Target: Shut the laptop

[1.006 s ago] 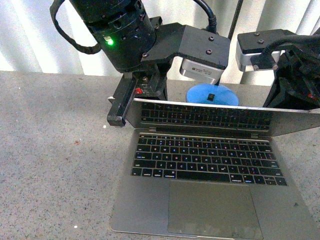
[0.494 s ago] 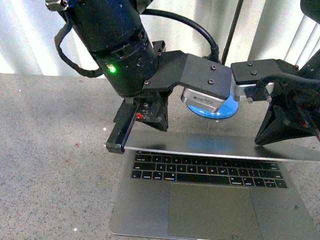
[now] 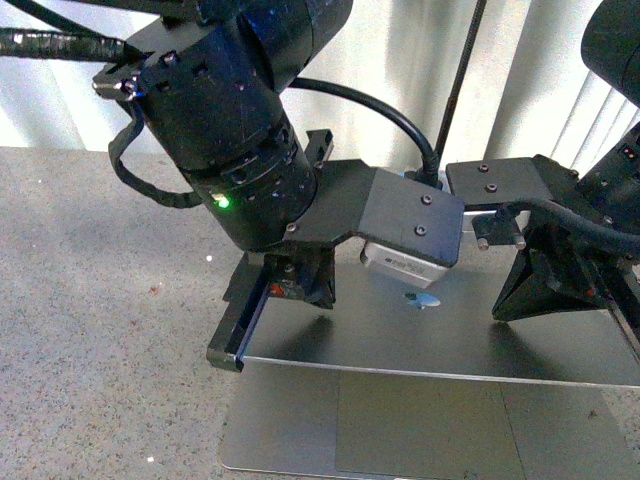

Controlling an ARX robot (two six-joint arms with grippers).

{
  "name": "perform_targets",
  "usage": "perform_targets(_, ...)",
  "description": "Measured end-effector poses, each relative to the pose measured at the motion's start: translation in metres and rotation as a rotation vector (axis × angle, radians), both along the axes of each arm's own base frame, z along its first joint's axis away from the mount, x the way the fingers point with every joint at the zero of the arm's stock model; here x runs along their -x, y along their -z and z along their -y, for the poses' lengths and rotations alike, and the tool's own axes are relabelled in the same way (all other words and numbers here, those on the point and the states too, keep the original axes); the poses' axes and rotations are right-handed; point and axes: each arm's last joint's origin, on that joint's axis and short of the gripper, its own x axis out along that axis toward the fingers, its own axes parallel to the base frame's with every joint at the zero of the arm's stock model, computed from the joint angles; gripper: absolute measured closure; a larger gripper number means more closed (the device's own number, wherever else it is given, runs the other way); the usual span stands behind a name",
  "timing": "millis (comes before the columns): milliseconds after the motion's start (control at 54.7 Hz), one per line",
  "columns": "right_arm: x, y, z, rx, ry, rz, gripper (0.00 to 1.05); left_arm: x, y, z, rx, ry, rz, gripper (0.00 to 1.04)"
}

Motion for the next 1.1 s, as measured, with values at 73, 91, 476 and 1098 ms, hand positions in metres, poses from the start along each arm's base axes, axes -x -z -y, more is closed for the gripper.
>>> perform_targets(73, 0.001, 0.003, 0.0, -0.005, 0.0, -0.003, 1.02, 0.002, 0.004, -0.001, -0.004, 0.0, -0.006, 1.01)
perform_targets(91, 0.001, 0.004, 0.0, -0.006, 0.0, -0.005, 1.02, 0.002, 0.005, -0.001, -0.005, 0.0, -0.006, 1.01)
perform_targets(476, 0.003, 0.018, -0.003, -0.021, 0.002, -0.023, 1.02, 0.006, 0.013, 0.0, 0.008, 0.01, -0.005, 1.01)
perform_targets(1098, 0.008, 0.056, -0.005, -0.032, 0.005, -0.083, 1.02, 0.017, 0.055, 0.005, 0.03, 0.033, -0.061, 1.01)
